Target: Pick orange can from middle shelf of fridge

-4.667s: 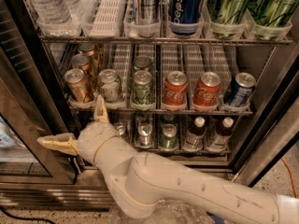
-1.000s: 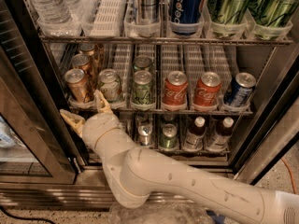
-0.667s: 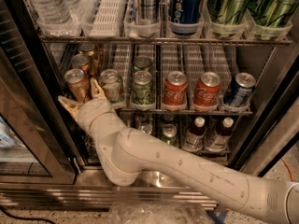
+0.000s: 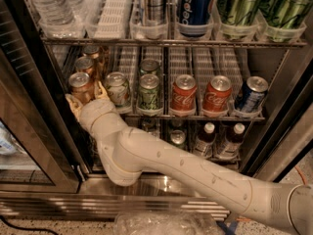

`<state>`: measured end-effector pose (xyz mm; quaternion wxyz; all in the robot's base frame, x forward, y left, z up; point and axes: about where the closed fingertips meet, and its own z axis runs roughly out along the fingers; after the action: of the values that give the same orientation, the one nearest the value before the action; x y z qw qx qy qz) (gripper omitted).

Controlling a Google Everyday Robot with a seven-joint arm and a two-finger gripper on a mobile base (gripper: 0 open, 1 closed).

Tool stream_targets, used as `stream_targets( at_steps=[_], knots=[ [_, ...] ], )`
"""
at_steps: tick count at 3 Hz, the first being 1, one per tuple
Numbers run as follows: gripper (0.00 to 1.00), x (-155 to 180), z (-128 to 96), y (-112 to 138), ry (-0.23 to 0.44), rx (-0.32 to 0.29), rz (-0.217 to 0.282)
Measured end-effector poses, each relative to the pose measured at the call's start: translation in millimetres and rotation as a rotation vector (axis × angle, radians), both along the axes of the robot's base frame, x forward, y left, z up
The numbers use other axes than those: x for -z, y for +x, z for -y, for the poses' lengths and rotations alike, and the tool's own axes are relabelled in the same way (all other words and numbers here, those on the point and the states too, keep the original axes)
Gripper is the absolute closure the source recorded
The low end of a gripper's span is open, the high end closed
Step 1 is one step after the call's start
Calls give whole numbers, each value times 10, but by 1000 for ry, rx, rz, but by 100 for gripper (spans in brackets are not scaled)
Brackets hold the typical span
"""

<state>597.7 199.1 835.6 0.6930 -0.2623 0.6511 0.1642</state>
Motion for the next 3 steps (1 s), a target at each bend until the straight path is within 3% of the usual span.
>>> stream_targets(
  at_steps=[2,3],
  knots=[
    [27,-4,-18,30,-5,-9,2],
    [46,-4,-18,30,-5,-9,2]
  ],
)
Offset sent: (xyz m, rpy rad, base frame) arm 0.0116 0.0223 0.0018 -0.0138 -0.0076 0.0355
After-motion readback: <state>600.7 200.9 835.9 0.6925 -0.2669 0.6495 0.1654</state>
